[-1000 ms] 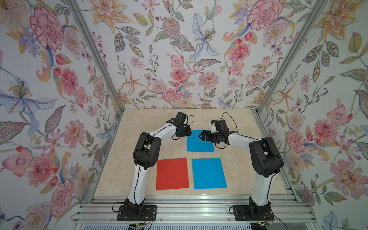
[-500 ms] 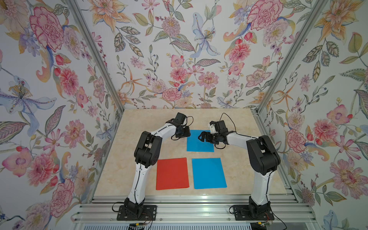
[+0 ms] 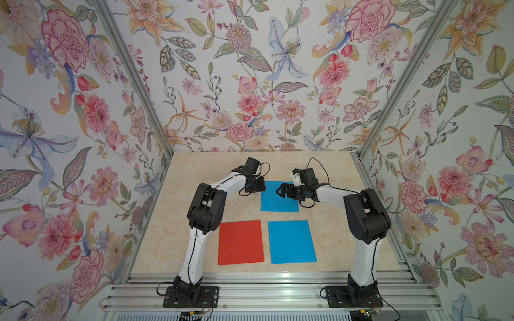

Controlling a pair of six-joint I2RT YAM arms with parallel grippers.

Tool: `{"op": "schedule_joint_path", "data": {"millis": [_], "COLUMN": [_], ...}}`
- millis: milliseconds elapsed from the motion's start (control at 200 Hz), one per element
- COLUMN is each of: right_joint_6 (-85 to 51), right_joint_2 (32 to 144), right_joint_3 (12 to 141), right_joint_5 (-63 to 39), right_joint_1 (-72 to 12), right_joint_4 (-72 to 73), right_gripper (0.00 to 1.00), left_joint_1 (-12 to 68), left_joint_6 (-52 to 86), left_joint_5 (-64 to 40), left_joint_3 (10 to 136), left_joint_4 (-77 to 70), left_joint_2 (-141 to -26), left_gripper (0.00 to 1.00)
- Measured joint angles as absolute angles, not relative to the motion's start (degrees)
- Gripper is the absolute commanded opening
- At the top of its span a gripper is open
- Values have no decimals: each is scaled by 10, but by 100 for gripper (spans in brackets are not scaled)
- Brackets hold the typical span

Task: Sort the scattered colored papers by color
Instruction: Pick up the colored paper from the center of the board.

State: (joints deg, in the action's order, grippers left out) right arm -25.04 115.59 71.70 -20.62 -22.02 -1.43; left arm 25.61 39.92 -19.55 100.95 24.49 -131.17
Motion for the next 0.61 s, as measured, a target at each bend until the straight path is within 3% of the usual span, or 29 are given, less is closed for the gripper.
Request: {"op": "schedule_joint_path", "data": {"millis": [605], "right_joint_6": [-250], "right_joint_2": [1159], "right_joint_3": [717], "right_joint_5": [-213], "right_joint_1": [-220], "right_joint_4": [-4], "right_gripper": [100], "left_joint_1": [264], "left_joint_6": [409], "left_joint_5": [-206], "left_joint_3": [1009], "left_joint_4": [239], "left_joint_2": [-1319], "left_gripper": [43]}}
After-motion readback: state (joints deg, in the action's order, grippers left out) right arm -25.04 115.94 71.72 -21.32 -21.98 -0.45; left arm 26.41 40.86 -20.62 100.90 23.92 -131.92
